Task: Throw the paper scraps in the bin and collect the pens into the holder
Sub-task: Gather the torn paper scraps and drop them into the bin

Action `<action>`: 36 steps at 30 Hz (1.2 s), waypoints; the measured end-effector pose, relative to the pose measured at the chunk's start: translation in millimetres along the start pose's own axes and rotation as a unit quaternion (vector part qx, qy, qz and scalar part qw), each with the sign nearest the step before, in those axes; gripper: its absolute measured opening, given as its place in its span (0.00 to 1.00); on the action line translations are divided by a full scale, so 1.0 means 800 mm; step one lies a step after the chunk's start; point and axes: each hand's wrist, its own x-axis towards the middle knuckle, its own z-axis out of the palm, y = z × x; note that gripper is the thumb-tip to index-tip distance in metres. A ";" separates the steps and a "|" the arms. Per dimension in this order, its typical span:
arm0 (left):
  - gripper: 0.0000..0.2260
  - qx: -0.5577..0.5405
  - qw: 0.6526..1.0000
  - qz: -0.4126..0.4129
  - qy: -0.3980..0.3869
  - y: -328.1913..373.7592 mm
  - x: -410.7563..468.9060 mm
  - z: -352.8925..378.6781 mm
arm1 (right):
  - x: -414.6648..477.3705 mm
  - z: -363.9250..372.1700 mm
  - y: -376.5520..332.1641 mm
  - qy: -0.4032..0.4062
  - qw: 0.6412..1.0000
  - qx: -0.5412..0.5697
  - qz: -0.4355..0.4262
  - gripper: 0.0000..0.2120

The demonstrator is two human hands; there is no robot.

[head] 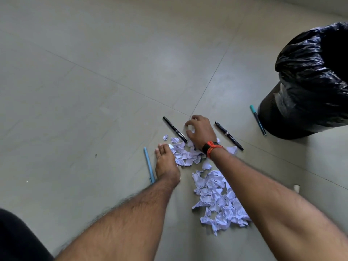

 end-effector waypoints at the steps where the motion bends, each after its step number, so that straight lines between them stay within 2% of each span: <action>1: 0.49 -0.001 1.000 -0.001 0.002 0.000 -0.001 0.000 | -0.015 -0.002 0.005 -0.004 1.000 -0.004 0.002 0.13; 7: 0.49 -0.008 1.000 -0.001 0.005 0.003 -0.008 -0.005 | -0.080 -0.013 0.024 -0.005 0.997 -0.074 0.008 0.13; 10: 0.49 -0.021 1.000 0.000 0.006 0.004 -0.010 -0.008 | -0.077 -0.016 0.014 0.002 0.996 -0.085 -0.032 0.19; 13: 0.52 -0.020 1.000 0.003 0.002 0.001 -0.012 -0.009 | -0.070 -0.012 0.000 -0.052 0.990 -0.103 -0.075 0.27; 15: 0.55 -0.015 1.000 0.007 -0.001 0.001 -0.012 -0.010 | -0.073 -0.009 -0.004 -0.064 0.987 -0.123 -0.079 0.28; 19: 0.60 -0.017 0.999 0.030 -0.009 -0.006 -0.019 -0.016 | -0.115 -0.005 -0.003 -0.049 0.990 -0.127 -0.041 0.26; 21: 0.64 -0.008 0.999 0.053 -0.002 -0.012 -0.021 -0.019 | -0.142 -0.001 -0.002 -0.034 0.991 -0.127 -0.023 0.21; 25: 0.65 0.080 0.989 0.125 0.009 -0.010 -0.014 -0.038 | -0.183 0.001 0.000 -0.026 0.991 -0.131 0.008 0.10; 28: 0.65 0.126 0.980 0.151 -0.026 -0.006 0.005 -0.060 | -0.200 -0.006 0.002 -0.015 0.992 -0.127 -0.010 0.10; 30: 0.64 0.157 0.971 0.170 -0.061 -0.004 0.018 -0.064 | -0.200 -0.017 0.005 0.027 0.995 -0.097 0.001 0.10; 32: 0.64 0.158 0.967 0.179 -0.092 -0.002 0.022 -0.058 | -0.188 -0.030 0.012 0.050 0.995 -0.084 0.033 0.17; 34: 0.62 0.143 0.963 0.198 -0.112 0.000 0.018 -0.044 | -0.175 -0.043 0.022 0.036 0.989 -0.109 0.088 0.24; 36: 0.57 0.132 0.959 0.226 -0.112 0.002 0.012 -0.026 | -0.172 -0.045 0.034 0.011 0.983 -0.121 0.141 0.24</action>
